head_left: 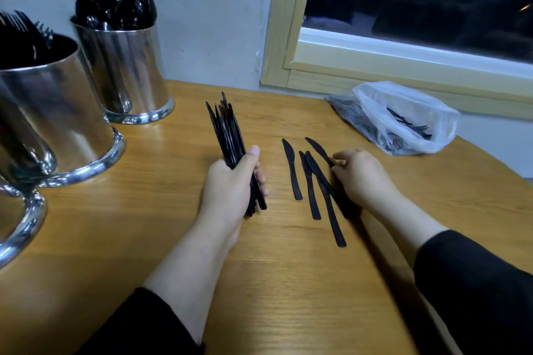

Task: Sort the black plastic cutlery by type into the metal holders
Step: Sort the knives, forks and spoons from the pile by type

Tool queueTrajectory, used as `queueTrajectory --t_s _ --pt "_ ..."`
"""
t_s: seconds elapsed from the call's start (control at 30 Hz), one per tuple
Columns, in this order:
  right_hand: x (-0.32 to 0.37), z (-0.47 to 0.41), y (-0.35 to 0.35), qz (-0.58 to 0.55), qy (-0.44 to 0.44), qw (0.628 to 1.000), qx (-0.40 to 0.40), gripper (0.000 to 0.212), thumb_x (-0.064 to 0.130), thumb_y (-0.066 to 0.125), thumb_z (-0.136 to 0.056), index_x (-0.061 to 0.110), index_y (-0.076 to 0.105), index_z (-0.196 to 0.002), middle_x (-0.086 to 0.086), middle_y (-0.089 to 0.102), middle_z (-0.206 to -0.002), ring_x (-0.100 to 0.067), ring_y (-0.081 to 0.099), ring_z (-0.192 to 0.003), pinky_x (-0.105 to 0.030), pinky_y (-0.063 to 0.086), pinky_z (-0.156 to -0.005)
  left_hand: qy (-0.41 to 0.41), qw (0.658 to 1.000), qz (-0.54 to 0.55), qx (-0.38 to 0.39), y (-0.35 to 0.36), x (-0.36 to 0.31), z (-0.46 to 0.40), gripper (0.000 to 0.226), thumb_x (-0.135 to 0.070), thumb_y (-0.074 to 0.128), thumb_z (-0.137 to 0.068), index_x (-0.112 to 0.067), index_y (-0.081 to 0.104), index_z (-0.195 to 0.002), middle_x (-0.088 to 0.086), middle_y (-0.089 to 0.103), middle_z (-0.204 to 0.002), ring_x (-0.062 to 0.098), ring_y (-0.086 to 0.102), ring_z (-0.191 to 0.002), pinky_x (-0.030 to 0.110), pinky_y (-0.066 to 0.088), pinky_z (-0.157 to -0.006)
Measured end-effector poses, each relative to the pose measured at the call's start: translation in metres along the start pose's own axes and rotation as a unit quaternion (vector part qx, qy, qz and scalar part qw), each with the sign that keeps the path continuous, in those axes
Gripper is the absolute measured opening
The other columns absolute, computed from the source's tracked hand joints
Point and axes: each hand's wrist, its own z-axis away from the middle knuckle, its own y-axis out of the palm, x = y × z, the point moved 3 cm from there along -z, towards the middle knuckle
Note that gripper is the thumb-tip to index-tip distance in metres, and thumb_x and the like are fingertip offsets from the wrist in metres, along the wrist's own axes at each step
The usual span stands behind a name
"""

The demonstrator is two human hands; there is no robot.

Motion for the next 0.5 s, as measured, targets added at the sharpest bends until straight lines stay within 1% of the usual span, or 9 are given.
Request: queueTrajectory --t_s 0.07,0.13,0.17,0.23,0.3,0.33,0.4,0.47,0.5 --pt "0.002 0.004 0.001 -0.014 0.015 1.0 0.015 0.027 0.021 0.055 -0.1 0.017 0.065 -0.125 -0.008 0.061 -0.123 -0.021 0.062 -0.103 -0.034 0.054 -0.089 0.0 1.0 0.001 -0.004 -0.002 0.0 -0.001 0.033 -0.035 0.061 -0.103 -0.013 0.06 -0.078 0.0 0.061 -0.064 0.017 0.06 -0.056 0.039 0.05 -0.067" --pt "0.006 0.01 0.004 -0.011 0.026 0.999 0.015 0.032 0.036 0.052 -0.102 0.013 0.066 -0.118 -0.009 0.063 -0.116 -0.023 0.063 -0.097 -0.04 0.056 -0.089 0.002 1.0 0.004 -0.005 -0.003 -0.001 -0.001 0.031 -0.035 0.06 -0.103 -0.012 0.061 -0.082 0.001 0.06 -0.064 0.017 0.06 -0.055 0.037 0.05 -0.065" --pt "0.009 0.013 0.006 0.002 0.026 1.0 0.016 0.044 0.05 0.049 -0.1 0.012 0.067 -0.113 -0.011 0.062 -0.114 -0.026 0.063 -0.097 -0.042 0.055 -0.089 0.003 1.0 0.003 -0.004 -0.003 -0.001 -0.001 0.031 -0.035 0.06 -0.103 -0.012 0.061 -0.083 0.001 0.061 -0.064 0.017 0.06 -0.055 0.037 0.05 -0.065" --pt "0.016 0.019 0.012 0.031 0.035 0.999 0.024 0.071 0.078 0.046 -0.086 0.012 0.066 -0.104 -0.011 0.056 -0.111 -0.03 0.059 -0.099 -0.044 0.053 -0.09 0.004 1.0 -0.009 -0.003 -0.002 0.0 -0.001 0.031 -0.036 0.06 -0.103 -0.012 0.061 -0.084 0.001 0.061 -0.064 0.017 0.06 -0.055 0.035 0.05 -0.064" --pt "0.024 0.023 0.019 0.044 0.044 0.998 0.024 0.084 0.089 0.048 -0.073 0.013 0.064 -0.105 -0.009 0.05 -0.112 -0.032 0.055 -0.103 -0.046 0.051 -0.094 0.006 1.0 -0.025 0.0 -0.002 0.0 0.0 0.032 -0.037 0.06 -0.102 -0.011 0.061 -0.085 0.001 0.061 -0.065 0.018 0.061 -0.056 0.034 0.05 -0.063" --pt "0.029 0.023 0.022 0.042 0.043 0.998 0.018 0.084 0.087 0.052 -0.073 0.013 0.063 -0.11 -0.009 0.05 -0.114 -0.033 0.054 -0.106 -0.046 0.05 -0.096 0.008 1.0 -0.028 0.001 -0.002 0.0 0.001 0.032 -0.038 0.06 -0.102 -0.011 0.061 -0.085 0.002 0.062 -0.065 0.018 0.061 -0.056 0.035 0.05 -0.063" --pt "0.039 0.02 0.025 0.02 0.038 0.999 0.008 0.074 0.075 0.06 -0.081 0.011 0.059 -0.12 -0.011 0.05 -0.12 -0.034 0.054 -0.11 -0.045 0.048 -0.098 0.009 0.999 -0.03 0.004 -0.002 -0.001 0.002 0.033 -0.038 0.06 -0.102 -0.01 0.061 -0.086 0.002 0.062 -0.066 0.018 0.061 -0.056 0.035 0.051 -0.064" --pt "0.047 0.014 0.024 -0.002 0.038 0.999 0.013 0.06 0.057 0.066 -0.089 0.01 0.059 -0.124 -0.013 0.054 -0.122 -0.034 0.057 -0.109 -0.043 0.049 -0.095 0.008 1.0 -0.029 0.007 -0.003 -0.001 0.002 0.032 -0.038 0.06 -0.102 -0.01 0.061 -0.086 0.002 0.062 -0.066 0.018 0.061 -0.057 0.034 0.051 -0.063" --pt "0.05 0.01 0.022 -0.011 0.038 0.999 0.018 0.052 0.049 0.068 -0.09 0.009 0.061 -0.123 -0.013 0.058 -0.119 -0.032 0.059 -0.106 -0.041 0.051 -0.09 0.006 1.0 -0.025 0.009 -0.003 -0.002 0.003 0.032 -0.037 0.06 -0.102 -0.01 0.061 -0.086 0.002 0.061 -0.066 0.017 0.061 -0.056 0.033 0.051 -0.061"
